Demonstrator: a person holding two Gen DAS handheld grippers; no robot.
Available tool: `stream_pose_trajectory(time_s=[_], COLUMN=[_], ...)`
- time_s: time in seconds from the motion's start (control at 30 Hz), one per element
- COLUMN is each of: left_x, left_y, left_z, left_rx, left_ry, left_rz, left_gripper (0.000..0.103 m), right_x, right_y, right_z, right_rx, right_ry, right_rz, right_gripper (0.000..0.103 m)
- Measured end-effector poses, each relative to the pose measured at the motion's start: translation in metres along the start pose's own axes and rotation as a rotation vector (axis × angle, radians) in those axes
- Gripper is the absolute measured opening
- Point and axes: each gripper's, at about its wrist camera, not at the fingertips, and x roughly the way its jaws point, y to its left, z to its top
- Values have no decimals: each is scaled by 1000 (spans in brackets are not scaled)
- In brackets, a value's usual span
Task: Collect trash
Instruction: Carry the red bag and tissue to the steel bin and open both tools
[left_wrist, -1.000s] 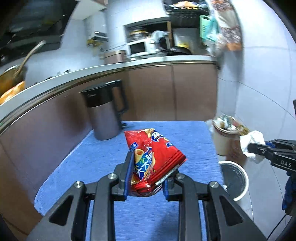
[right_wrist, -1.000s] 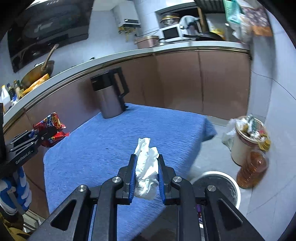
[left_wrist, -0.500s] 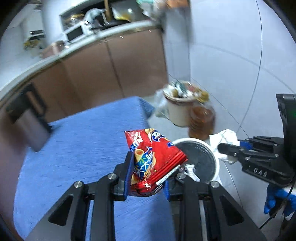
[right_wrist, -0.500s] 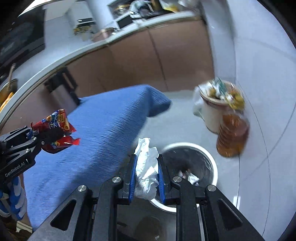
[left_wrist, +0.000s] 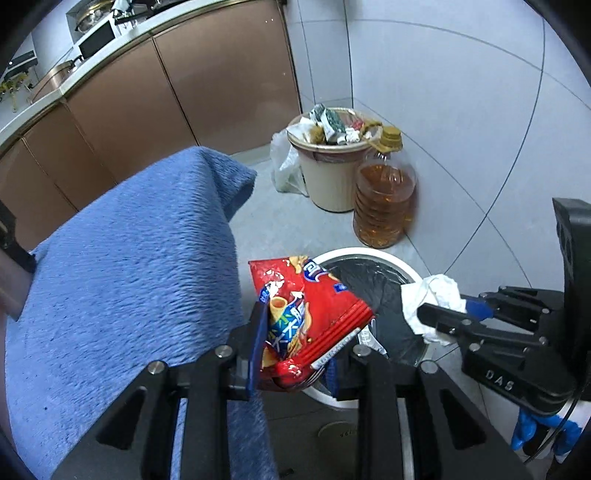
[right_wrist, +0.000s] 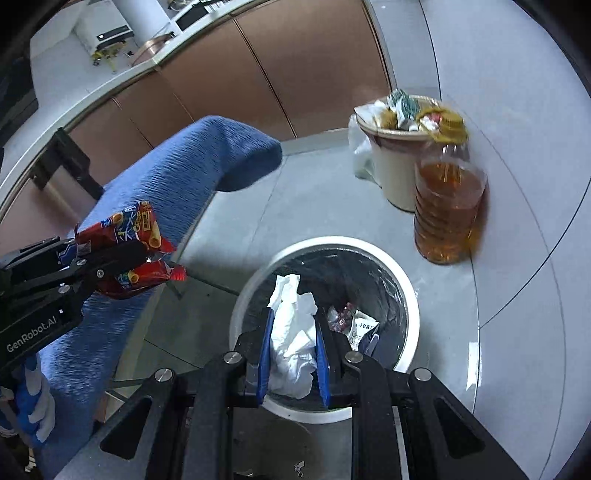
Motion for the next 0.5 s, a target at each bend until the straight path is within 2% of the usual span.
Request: stream_pose_trajectory(time_s=[0.4, 0.5], left_x=[55, 75], left_y=[-16, -18], left_z=[14, 16], left_rx=[-41, -61], left_ry=[107, 155], left_rz=[-68, -70], left_gripper=[28, 30], right_x=[55, 69], right_y=[-30, -37], right_z=[-8, -11], right_rx=[49, 59], right_ry=[98, 123], right_rz=[-40, -54], right_gripper=[21, 22])
